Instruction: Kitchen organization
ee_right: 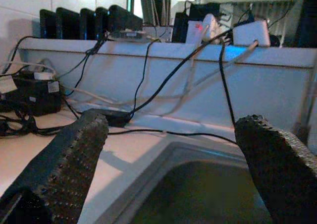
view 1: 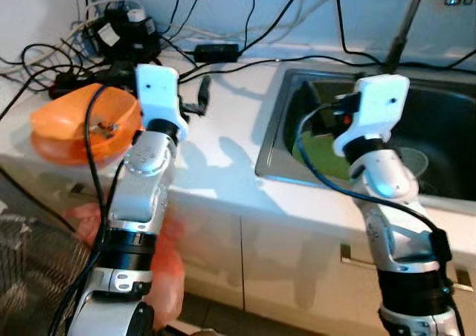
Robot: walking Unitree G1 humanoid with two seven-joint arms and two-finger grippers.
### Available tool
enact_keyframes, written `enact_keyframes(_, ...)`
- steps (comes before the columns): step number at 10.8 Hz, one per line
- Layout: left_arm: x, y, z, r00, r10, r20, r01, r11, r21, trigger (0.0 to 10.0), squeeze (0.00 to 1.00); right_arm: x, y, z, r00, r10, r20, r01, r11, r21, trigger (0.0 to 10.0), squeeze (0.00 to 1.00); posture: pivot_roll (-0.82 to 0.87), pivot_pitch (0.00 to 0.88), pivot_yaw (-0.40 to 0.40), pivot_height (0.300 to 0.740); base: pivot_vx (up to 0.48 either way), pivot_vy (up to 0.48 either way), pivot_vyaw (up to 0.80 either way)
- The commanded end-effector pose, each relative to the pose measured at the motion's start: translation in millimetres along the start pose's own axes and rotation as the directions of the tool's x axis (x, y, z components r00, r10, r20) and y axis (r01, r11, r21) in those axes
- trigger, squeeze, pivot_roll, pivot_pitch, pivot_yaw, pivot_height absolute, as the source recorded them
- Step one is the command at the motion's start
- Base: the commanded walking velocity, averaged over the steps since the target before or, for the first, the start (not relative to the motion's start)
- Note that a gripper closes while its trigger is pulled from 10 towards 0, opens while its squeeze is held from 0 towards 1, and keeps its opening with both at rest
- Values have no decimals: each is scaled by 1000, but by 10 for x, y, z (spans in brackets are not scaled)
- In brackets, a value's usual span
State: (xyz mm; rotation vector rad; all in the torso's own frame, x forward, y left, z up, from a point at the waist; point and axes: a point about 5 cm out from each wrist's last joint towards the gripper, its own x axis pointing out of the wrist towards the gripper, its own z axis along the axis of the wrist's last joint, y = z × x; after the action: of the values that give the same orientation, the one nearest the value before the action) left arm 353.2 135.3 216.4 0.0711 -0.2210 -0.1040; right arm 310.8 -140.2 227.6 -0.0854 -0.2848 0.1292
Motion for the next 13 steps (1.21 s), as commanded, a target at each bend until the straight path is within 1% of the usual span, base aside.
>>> enact_keyframes(1, -10, 90, -92, 998, 40, -47, -39, 999, 30, 10000, 0, 2, -1, 28, 1000, 2, 11, -2, 1000, -8, 10000, 0, 13, 0, 62, 740, 0, 0, 0)
enact_keyframes(4, 3, 186, -209, 989, 92, -116, -82, 993, 84, 10000, 0, 4, -18, 22, 1000, 1, 5, -1, 1000, -12, 10000, 0, 14, 0, 58, 740, 0, 0, 0)
enact_keyframes(5, 15, 221, -282, 982, 101, -162, -84, 990, 110, 10000, 0, 7, -24, 19, 1000, 0, 3, 0, 1000, -11, 10000, 0, 15, 0, 59, 740, 0, 0, 0)
enact_keyframes(7, 27, 281, -369, 971, 106, -214, -74, 986, 150, 10000, 0, 12, -38, 18, 1000, -4, 2, 4, 1000, -11, 10000, 0, 18, 0, 59, 740, 0, 0, 0)
enact_keyframes(8, 29, 338, -458, 960, 109, -259, -67, 984, 167, 10000, 0, 13, -46, 15, 1000, -6, 0, 6, 1000, -10, 10000, 0, 19, 0, 59, 740, 0, 0, 0)
enact_keyframes(10, -7, 472, -590, 940, 160, -302, -81, 963, 257, 10000, 0, 9, -48, 3, 1000, -5, -7, 5, 1000, -7, 10000, 0, 17, 0, 59, 740, 0, 0, 0)
enact_keyframes(11, -32, 525, -655, 928, 175, -330, -83, 958, 274, 10000, 0, 7, -55, 1, 1000, -6, -9, 5, 1000, -8, 10000, 0, 15, 0, 59, 740, 0, 0, 0)
enact_keyframes(13, -41, 603, -718, 914, 198, -354, -87, 948, 306, 10000, 0, 4, -65, -1, 1000, -5, -13, 5, 1000, -9, 10000, 0, 15, 0, 58, 740, 0, 0, 0)
